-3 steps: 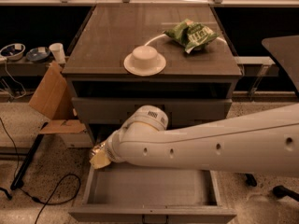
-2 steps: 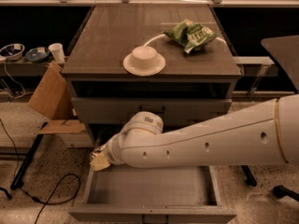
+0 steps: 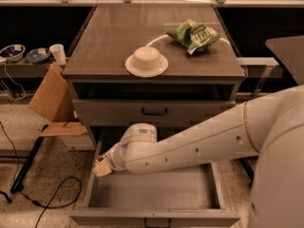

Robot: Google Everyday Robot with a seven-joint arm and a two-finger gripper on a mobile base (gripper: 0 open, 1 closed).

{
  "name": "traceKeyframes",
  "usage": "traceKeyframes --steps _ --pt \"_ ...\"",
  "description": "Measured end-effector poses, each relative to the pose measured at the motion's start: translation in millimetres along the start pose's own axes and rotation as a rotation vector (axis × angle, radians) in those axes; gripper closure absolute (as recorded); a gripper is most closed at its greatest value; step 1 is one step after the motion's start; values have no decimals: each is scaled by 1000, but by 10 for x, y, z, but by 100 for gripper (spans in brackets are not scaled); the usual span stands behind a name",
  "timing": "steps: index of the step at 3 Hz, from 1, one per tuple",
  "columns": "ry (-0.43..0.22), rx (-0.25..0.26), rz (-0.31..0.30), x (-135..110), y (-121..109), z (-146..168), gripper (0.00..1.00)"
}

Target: Place orange can into middle drawer

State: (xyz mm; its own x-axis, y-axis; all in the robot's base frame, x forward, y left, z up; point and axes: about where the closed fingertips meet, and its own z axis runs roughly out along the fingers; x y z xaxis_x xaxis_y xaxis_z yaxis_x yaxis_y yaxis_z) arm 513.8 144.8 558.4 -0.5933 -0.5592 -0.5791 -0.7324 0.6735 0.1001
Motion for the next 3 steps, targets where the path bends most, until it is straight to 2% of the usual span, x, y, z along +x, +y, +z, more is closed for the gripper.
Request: traceKeyframes --steps 1,2,3 --pt "1 3 21 44 -58 344 100" --pt "0 7 53 228 -120 774 100" --pt "2 9 70 368 -131 1023 100"
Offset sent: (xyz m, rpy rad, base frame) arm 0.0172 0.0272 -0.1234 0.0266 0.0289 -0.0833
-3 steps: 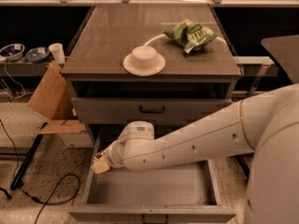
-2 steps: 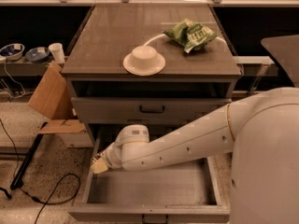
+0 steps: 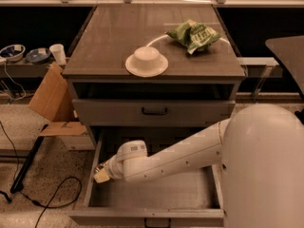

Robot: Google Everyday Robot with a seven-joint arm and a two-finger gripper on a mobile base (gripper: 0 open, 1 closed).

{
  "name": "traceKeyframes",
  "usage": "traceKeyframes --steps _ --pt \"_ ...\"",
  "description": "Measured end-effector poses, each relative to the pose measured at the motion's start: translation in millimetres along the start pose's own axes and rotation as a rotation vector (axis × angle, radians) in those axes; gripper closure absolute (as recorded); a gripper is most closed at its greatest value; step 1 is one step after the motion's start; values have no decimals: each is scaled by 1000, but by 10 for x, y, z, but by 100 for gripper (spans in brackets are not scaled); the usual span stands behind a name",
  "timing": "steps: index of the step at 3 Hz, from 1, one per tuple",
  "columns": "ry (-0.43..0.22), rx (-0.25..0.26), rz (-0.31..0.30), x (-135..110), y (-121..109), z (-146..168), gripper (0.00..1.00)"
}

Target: Place orange can into middle drawer

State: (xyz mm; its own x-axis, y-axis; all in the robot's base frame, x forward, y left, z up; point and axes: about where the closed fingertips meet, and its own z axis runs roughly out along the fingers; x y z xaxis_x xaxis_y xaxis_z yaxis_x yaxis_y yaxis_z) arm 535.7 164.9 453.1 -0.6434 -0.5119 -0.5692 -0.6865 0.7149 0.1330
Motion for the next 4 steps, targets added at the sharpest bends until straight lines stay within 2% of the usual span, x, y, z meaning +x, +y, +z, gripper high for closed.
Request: traceKeyframes --steps 2,3,4 --pt "32 33 50 209 -145 291 100" --pt "47 52 102 302 -254 350 84" --pt "56 63 139 375 -330 378 61"
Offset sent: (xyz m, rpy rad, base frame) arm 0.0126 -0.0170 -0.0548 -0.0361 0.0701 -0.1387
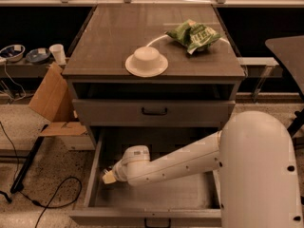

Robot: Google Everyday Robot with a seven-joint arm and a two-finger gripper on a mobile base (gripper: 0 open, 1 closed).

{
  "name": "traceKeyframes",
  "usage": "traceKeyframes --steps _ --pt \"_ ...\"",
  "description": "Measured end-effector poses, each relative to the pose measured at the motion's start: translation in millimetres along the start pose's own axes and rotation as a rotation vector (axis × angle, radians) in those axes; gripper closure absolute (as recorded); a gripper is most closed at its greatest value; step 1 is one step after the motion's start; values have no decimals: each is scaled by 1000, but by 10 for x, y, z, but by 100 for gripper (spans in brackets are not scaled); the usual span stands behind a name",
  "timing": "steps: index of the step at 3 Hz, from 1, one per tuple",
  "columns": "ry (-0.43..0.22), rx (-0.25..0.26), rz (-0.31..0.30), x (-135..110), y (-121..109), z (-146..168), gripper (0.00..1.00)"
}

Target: Place orange can into middle drawer

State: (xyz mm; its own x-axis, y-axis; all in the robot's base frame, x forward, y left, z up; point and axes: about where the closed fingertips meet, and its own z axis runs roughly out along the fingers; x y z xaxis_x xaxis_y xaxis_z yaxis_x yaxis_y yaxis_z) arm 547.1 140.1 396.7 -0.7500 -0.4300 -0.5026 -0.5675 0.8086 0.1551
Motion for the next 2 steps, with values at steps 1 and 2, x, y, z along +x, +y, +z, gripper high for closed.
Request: traceKeyframes --steps 1,2 --pt "0 11 26 49 -65 1 37" --pt "-8 21 43 69 -117 -25 16"
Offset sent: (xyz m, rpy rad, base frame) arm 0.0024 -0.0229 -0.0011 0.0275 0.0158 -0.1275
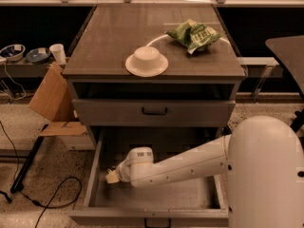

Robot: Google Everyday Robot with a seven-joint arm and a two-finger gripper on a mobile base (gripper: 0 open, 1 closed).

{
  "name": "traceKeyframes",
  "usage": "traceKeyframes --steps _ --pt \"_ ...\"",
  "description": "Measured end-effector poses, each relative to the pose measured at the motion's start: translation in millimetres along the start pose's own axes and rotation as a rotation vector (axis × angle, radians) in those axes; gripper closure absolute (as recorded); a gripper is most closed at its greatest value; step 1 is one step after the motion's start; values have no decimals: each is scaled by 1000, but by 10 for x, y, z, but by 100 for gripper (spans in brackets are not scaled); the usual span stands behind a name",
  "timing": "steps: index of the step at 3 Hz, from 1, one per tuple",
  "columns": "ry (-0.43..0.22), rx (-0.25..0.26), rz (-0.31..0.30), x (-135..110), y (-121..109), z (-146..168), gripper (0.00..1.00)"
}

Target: Place orange can into middle drawer

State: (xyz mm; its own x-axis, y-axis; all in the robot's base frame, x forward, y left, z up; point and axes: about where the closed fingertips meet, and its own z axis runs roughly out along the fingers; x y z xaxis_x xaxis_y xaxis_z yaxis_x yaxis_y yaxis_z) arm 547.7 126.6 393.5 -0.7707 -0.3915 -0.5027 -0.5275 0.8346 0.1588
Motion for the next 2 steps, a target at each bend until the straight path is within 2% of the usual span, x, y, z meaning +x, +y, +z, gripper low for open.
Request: traceKeyframes --steps 1,2 --pt "-15 18 15 -12 -82 -55 0" --pt "-29 37 30 -47 -169 -118 0"
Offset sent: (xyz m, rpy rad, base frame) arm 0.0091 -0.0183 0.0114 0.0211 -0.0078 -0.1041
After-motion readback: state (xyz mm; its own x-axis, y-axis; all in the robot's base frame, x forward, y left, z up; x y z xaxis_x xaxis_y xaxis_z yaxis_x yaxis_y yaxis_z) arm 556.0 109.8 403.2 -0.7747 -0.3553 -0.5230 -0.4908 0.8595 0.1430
